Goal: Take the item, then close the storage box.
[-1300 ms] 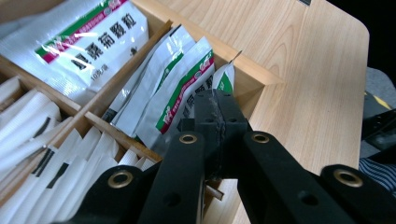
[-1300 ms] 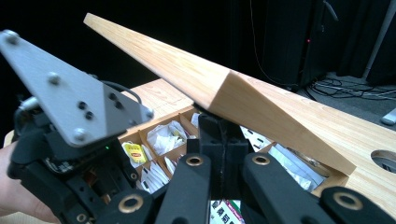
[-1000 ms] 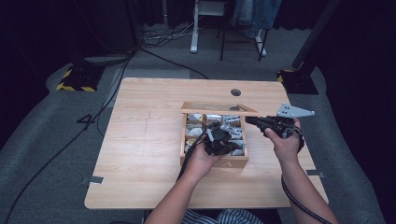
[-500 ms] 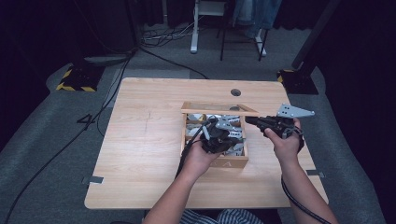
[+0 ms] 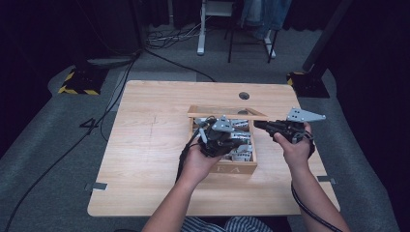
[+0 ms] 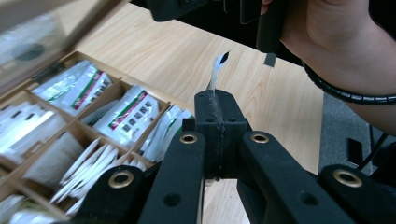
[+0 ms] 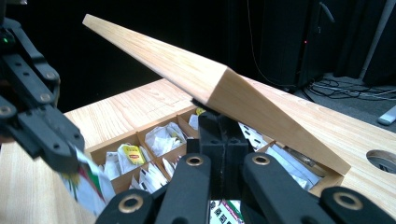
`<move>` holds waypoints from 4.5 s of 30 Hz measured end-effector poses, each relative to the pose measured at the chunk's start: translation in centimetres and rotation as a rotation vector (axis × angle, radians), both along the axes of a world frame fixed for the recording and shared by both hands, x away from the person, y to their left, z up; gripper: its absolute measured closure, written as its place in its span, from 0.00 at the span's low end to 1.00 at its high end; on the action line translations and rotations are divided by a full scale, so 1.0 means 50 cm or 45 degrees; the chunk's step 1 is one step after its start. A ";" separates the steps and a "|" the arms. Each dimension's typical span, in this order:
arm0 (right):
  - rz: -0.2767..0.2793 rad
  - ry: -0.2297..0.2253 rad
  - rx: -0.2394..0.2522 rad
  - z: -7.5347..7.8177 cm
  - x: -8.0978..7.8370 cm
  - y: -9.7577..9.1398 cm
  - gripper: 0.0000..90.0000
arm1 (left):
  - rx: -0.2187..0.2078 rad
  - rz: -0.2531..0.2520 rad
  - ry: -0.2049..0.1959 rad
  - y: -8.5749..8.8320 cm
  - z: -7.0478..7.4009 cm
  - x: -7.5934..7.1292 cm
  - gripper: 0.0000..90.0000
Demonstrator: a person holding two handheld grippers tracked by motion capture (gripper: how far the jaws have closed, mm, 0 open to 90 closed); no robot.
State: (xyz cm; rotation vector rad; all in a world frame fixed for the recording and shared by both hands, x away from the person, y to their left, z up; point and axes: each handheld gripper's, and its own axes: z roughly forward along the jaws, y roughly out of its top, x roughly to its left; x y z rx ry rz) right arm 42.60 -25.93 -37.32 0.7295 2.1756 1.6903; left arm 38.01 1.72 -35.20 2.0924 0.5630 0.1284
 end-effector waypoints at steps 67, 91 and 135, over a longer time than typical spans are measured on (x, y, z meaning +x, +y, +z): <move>0.003 0.015 0.001 -0.004 0.001 0.000 1.00 | 0.117 0.788 0.179 0.411 -0.115 0.044 0.99; 0.014 0.025 -0.012 -0.009 0.001 0.008 1.00 | 0.113 0.898 0.226 0.456 -0.179 0.069 0.71; 0.032 0.039 -0.090 -0.010 -0.015 0.019 1.00 | 0.185 0.311 0.014 0.311 -0.224 -0.158 0.52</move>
